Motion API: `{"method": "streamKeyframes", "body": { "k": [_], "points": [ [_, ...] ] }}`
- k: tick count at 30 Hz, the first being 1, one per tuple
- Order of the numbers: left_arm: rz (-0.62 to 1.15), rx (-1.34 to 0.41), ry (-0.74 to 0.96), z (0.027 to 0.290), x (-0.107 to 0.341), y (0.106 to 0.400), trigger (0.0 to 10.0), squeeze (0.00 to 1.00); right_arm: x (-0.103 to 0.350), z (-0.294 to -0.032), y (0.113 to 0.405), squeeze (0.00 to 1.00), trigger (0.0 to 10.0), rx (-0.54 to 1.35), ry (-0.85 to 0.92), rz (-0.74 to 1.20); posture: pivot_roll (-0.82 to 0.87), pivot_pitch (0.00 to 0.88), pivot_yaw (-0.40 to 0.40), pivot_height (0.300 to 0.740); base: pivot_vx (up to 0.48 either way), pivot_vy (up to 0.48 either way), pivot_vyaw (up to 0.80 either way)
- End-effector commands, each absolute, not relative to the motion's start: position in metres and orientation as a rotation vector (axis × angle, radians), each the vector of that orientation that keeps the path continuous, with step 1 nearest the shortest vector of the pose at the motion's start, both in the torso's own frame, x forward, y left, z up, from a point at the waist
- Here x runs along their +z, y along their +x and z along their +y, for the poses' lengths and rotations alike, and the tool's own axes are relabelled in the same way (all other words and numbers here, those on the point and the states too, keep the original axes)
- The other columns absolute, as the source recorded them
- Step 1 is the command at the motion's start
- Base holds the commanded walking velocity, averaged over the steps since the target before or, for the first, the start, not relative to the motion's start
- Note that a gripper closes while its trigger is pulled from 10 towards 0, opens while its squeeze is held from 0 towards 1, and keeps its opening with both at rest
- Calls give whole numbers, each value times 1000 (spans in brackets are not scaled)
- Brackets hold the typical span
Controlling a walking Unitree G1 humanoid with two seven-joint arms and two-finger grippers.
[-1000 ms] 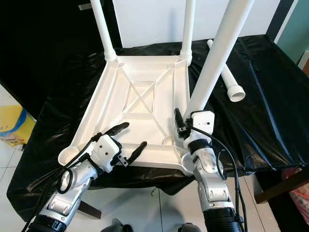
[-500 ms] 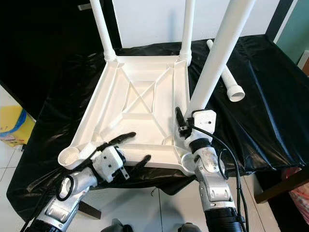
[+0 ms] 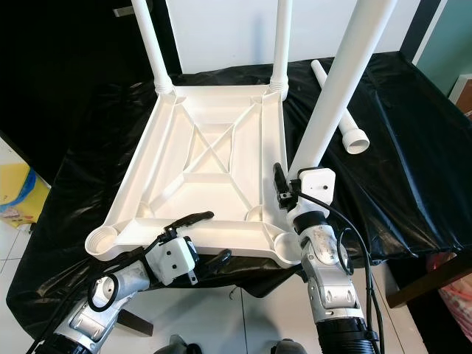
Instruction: Building children table
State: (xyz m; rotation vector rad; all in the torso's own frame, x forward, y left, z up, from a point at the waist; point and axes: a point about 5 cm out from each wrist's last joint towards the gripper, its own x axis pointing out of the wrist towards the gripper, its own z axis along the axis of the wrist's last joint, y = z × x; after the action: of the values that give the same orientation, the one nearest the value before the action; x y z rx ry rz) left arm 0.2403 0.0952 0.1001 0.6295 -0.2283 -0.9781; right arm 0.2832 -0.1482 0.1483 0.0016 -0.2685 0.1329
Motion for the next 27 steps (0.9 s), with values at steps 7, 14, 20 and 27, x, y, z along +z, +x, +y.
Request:
{"method": "streamKeyframes", "body": {
  "k": [7, 14, 20, 27],
  "points": [
    [-176, -830, 711, 98, 86, 257, 10000, 0, 152, -147, 283, 0, 10000, 136, 12, -279, -100, 79, 40, 740, 0, 0, 0],
    [-168, -719, 725, 100, 93, 280, 10000, 0, 153, -146, 284, 0, 10000, 134, 15, -283, -105, 75, 46, 740, 0, 0, 0],
    [-161, -609, 746, 109, 104, 308, 10000, 0, 154, -148, 283, 0, 10000, 121, 18, -290, -119, 75, 62, 740, 0, 0, 0],
    [-144, -546, 701, 111, 106, 314, 10000, 0, 154, -149, 282, 0, 10000, 110, 21, -292, -120, 82, 69, 740, 0, 0, 0]
  ]
}}
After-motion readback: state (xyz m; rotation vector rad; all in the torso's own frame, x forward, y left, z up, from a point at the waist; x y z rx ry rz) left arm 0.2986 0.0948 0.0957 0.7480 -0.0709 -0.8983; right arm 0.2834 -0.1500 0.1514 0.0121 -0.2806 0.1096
